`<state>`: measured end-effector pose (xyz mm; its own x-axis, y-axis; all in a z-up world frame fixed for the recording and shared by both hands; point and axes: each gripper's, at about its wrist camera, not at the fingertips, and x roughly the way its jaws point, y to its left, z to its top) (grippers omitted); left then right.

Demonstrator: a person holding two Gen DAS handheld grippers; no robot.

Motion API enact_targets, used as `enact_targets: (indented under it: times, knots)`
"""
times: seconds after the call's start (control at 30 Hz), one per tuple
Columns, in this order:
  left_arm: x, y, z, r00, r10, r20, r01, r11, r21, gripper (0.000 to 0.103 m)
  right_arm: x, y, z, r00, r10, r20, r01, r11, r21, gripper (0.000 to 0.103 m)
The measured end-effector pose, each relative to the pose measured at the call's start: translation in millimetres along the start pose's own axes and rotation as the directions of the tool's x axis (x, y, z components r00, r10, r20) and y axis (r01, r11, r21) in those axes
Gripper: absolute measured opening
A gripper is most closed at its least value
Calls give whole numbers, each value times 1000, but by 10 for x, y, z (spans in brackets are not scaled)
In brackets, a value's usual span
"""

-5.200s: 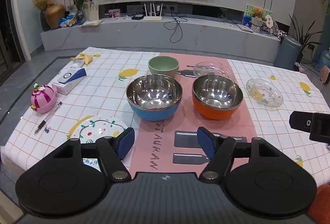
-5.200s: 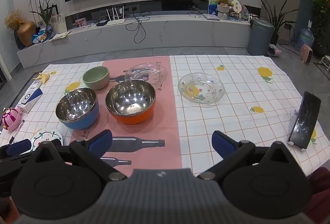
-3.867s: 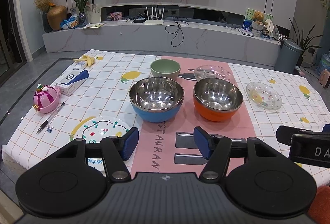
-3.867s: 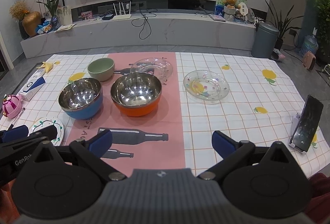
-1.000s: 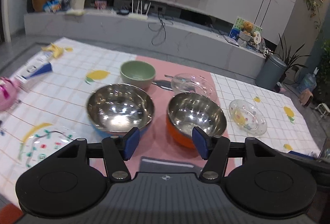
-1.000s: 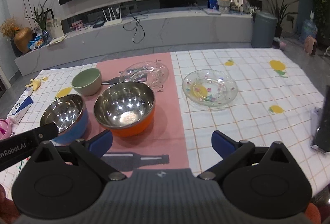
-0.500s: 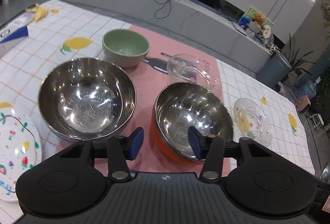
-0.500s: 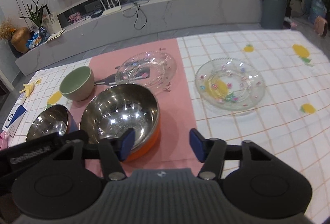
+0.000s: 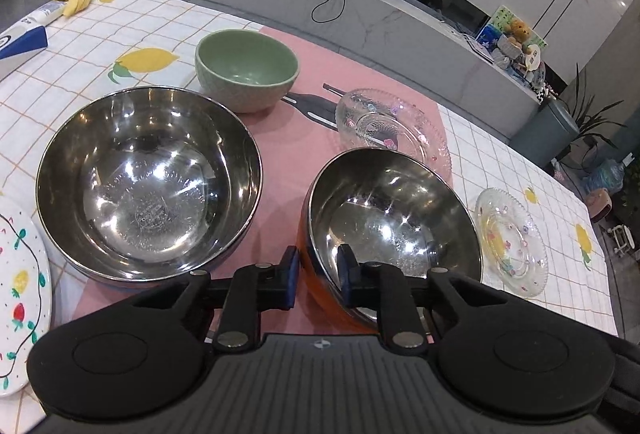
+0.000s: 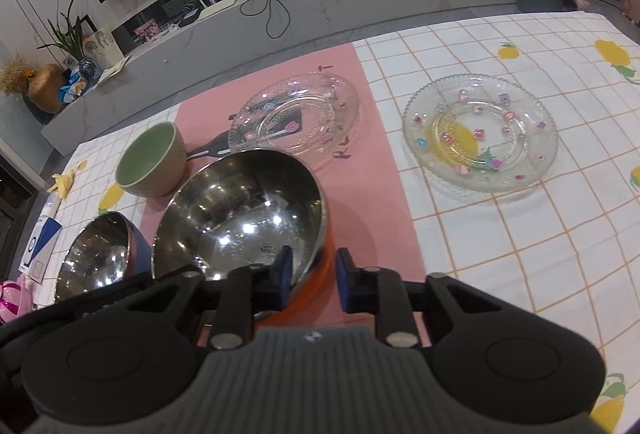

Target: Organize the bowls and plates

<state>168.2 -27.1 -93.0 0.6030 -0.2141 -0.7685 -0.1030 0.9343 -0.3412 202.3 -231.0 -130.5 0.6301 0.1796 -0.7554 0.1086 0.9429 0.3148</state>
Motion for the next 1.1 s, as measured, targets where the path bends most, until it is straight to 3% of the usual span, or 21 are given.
enact_targets:
  times: [0.33,0.57,0.87,1.1]
  knots:
    - [-310,-19,-87,1000,8,10,-8,999,33,21,-258,58,-65,1000,-3,10,3,1000,-18,14]
    - [-764,69,-253,999,25,21,-26,999,42,21,-634,99,-298,998,60,-25,-60,998,-13,14]
    - [-1099,294,-570,1000,15,-15,-14,1000,20,21,-952,133,-704,991,104,-81,-107,994,-31,14]
    - [-1091,408,-787,997,1,-73,-1,1000,6,21,-997,90,-957,990,78,-117,-84,995,-51,14]
